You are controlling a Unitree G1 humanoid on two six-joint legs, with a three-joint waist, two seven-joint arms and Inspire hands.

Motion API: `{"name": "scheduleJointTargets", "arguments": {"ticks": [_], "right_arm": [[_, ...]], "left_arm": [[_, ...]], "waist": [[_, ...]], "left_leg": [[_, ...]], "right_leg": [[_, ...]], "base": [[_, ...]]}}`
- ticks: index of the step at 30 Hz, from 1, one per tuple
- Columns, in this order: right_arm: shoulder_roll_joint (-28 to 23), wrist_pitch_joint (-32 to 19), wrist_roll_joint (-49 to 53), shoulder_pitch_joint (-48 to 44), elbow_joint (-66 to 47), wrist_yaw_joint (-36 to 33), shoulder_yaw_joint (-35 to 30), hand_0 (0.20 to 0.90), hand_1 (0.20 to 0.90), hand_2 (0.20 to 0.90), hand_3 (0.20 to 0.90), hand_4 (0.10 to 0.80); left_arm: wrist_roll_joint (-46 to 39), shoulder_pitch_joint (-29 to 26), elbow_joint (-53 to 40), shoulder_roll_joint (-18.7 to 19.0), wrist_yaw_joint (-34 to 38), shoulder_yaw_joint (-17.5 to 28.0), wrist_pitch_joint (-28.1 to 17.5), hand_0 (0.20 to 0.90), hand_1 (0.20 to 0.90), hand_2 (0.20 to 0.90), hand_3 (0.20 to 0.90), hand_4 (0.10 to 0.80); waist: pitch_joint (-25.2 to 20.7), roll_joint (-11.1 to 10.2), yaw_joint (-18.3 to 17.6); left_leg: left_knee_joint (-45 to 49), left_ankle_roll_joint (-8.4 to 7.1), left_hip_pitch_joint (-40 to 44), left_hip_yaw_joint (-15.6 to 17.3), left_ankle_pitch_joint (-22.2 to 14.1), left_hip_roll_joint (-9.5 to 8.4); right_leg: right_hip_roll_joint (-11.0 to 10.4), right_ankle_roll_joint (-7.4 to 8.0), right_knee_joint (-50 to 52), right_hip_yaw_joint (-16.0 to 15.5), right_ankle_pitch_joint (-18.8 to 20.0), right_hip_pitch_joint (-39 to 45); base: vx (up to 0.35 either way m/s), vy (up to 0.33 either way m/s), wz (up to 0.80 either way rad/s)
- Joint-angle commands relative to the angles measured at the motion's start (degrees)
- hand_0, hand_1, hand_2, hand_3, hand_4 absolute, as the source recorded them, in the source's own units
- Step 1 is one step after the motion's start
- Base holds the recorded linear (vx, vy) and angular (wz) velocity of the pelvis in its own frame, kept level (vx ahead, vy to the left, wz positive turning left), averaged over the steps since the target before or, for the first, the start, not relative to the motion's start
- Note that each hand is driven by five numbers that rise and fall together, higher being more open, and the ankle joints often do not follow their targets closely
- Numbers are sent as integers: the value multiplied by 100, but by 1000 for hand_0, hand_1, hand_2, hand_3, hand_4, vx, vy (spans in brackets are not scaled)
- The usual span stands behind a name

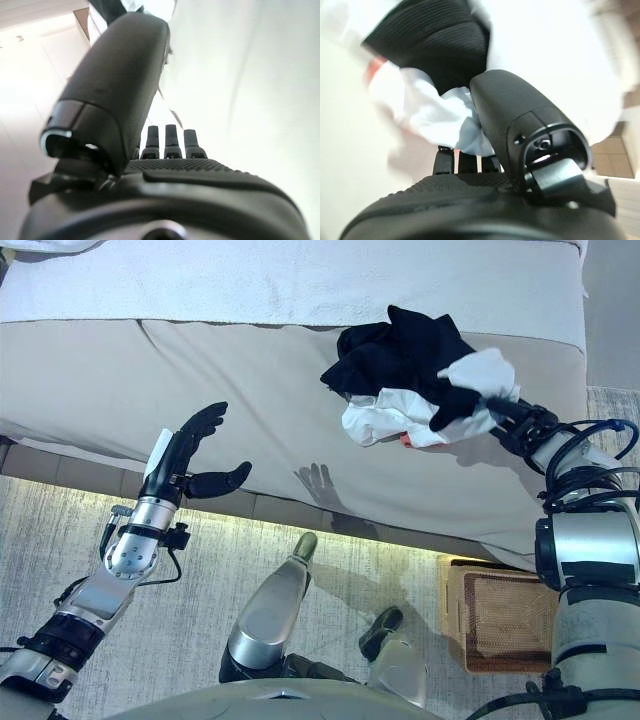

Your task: Pick up the clothes from the bed and place them into the basket

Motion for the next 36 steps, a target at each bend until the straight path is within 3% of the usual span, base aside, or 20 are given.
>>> {"name": "scheduleJointTargets", "arguments": {"ticks": [1, 7, 8, 11, 14, 17, 21, 28, 33, 36], "right_arm": [[-393, 159, -1200, -512, -205, 385, 947, 900, 900, 900, 900, 800], [-555, 338, -3580, -802, -98, 1670, 2010, 900, 900, 900, 900, 800], [-634, 320, -4566, -871, -91, 2028, 2310, 900, 900, 900, 900, 800], [-684, 358, -5379, -1006, -69, 2025, 2793, 900, 900, 900, 900, 800], [-654, 598, -5886, -1347, -242, 1446, 3136, 900, 900, 900, 900, 800], [-579, 693, -5646, -1715, -464, 438, 3222, 900, 900, 900, 900, 800], [-394, 58, -4953, -2071, -1073, -1093, 3137, 900, 900, 900, 900, 800], [-270, -724, -4562, -1942, -1859, -1712, 2934, 900, 900, 900, 900, 800], [-150, -872, -4472, -2174, -1870, -1866, 2983, 900, 900, 900, 900, 800], [-77, -782, -4459, -2448, -1742, -1804, 3080, 900, 900, 900, 900, 800]], "left_arm": [[194, -98, -308, -184, 390, -23, -285, 900, 900, 900, 900, 800], [277, -134, -432, -237, 376, 71, -125, 900, 900, 900, 900, 800], [299, -77, -467, -227, 375, 96, -155, 900, 900, 900, 900, 800], [331, -29, -542, -225, 389, 105, -135, 900, 900, 900, 900, 800], [331, -11, -503, -205, 483, 53, -243, 900, 900, 900, 900, 800], [308, -46, -436, -225, 538, 10, -322, 900, 900, 900, 900, 800], [284, -98, -313, -295, 633, -84, -410, 900, 900, 900, 900, 800], [277, -233, -238, -483, 732, -182, -523, 900, 900, 900, 900, 800], [254, -304, -335, -462, 737, -219, -664, 900, 900, 900, 900, 800], [234, -374, -416, -425, 772, -265, -773, 900, 900, 900, 900, 800]], "waist": [[-837, 51, -142], [-782, 7, -162], [-771, -9, -153], [-752, -23, -150], [-730, -11, -152], [-707, 27, -149], [-708, 88, -156], [-549, 253, -171], [-248, 343, -47], [24, 462, -8]], "left_leg": [[-139, -85, -237, 178, 26, 316], [-183, -69, -187, 236, 63, 329], [-205, -63, -172, 246, 75, 331], [-271, -47, -125, 271, 96, 340], [-338, -35, -110, 308, 128, 338], [-367, -28, -116, 311, 134, 325], [-391, -20, -129, 299, 135, 298], [-177, -3, -410, 202, 125, 235], [209, 8, -718, 122, -81, 135], [660, 116, -1120, 144, -212, 2]], "right_leg": [[-56, -257, 102, 121, 264, -90], [-38, -258, 108, 157, 267, -87], [-27, -250, 71, 154, 280, -59], [0, -225, 35, 170, 312, -46], [25, -214, -3, 192, 334, -51], [35, -220, -10, 208, 330, -64], [25, -233, -18, 214, 315, -89], [-81, -309, 353, 220, 194, -438], [-168, -335, 870, 220, -47, -795], [-278, -396, 1530, 277, -209, -1281]], "base": [[-45, 15, -5], [-29, 5, -5], [-34, -13, 0], [-11, -4, 0], [-51, 17, -4], [-48, 38, -10], [-25, 61, -1], [-27, 60, 1], [-20, 9, 7], [-75, 64, 11]]}}
